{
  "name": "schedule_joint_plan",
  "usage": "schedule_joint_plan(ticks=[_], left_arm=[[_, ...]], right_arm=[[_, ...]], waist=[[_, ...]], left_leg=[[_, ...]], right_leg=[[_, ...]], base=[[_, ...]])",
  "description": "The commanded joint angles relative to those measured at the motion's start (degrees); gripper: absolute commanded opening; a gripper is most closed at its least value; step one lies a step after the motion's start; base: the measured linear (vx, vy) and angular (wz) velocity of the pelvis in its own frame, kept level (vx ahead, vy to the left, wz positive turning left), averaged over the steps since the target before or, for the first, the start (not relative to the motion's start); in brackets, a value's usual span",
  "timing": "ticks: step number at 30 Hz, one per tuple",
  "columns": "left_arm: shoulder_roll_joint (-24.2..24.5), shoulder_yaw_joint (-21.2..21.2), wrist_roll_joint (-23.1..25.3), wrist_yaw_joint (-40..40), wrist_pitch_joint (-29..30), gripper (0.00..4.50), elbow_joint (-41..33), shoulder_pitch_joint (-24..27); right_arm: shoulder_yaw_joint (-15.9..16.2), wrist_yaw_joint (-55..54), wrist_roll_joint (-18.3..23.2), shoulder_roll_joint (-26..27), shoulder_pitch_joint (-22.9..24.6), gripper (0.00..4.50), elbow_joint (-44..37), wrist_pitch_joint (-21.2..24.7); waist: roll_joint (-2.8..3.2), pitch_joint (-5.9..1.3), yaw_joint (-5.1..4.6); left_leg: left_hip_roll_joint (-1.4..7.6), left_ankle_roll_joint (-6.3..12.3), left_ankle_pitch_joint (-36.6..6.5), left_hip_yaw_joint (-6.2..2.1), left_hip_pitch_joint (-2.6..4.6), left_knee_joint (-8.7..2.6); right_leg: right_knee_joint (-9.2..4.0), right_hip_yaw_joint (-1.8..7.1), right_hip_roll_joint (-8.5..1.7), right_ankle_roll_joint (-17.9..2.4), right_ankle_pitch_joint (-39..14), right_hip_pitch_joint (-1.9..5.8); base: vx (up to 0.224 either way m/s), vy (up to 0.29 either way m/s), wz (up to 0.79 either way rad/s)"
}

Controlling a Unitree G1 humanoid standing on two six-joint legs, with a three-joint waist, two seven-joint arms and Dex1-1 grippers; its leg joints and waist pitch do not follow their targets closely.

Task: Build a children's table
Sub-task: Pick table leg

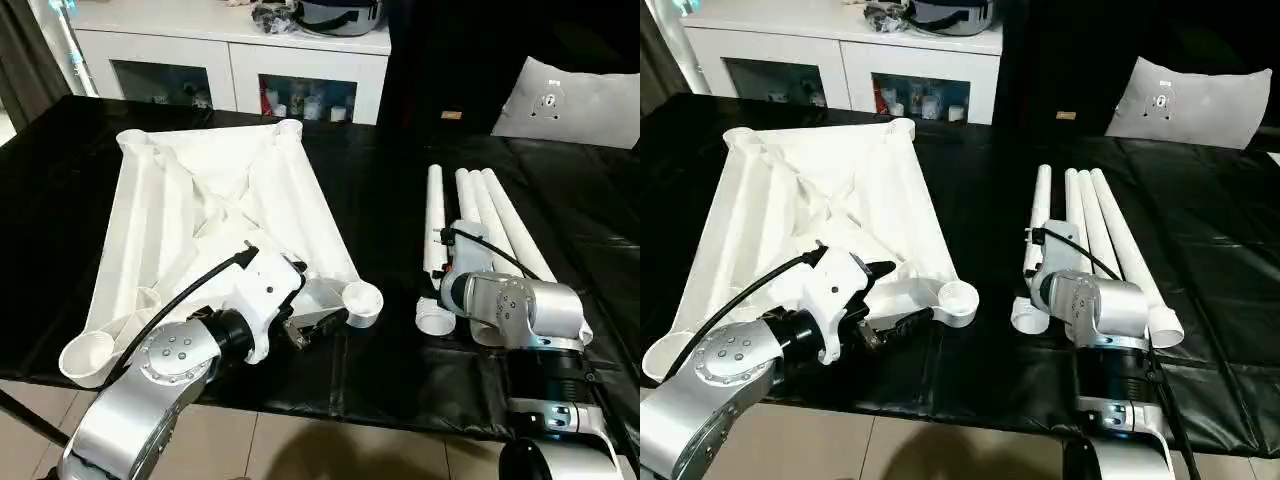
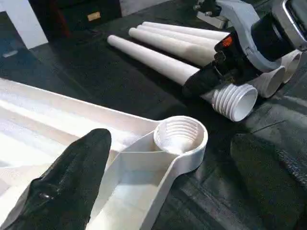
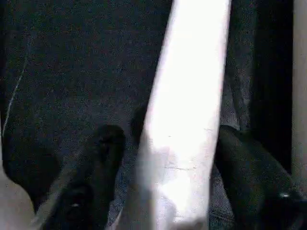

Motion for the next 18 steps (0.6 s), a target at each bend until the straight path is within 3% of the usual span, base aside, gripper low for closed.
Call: schedule_joint_plan(ticks=[1,11,18], left_arm=[[0.37,-0.42,-0.04,-0.53,-0.19,4.5,-1.19,0.14],[0.22,-0.83,-0.08,-0.3,-0.09,4.5,-1.25,-0.27],[0.15,-1.14,0.03,-0.27,-0.14,4.5,-1.04,-0.8]], right_arm=[[-0.39,-0.13,0.49,0.24,0.64,2.8,-0.91,1.11],[-1.14,0.24,1.16,0.36,0.11,2.01,-1.45,-0.51],[-0.75,0.4,1.27,0.43,0.37,1.88,-1.84,-1.09]], waist=[[-0.17,-2.87,0.19],[-0.09,-2.88,0.17],[-0.18,-2.88,0.18]], left_leg=[[3.82,-0.25,-1.63,-1.06,0.07,-3.45],[3.82,-0.26,-1.37,-1.01,0.04,-3.42],[3.79,-0.34,-1.36,-0.98,0.03,-3.4]], right_leg=[[-5.12,4.45,-8.16,-3.33,-1.38,2.35],[-5.13,4.49,-8.19,-3.2,-1.16,2.32],[-5.18,4.48,-8.16,-3.06,-1.47,2.34]], base=[[0.0,0.0,0.0],[0.0,0.0,0.0],[0.0,0.0,0.0]])
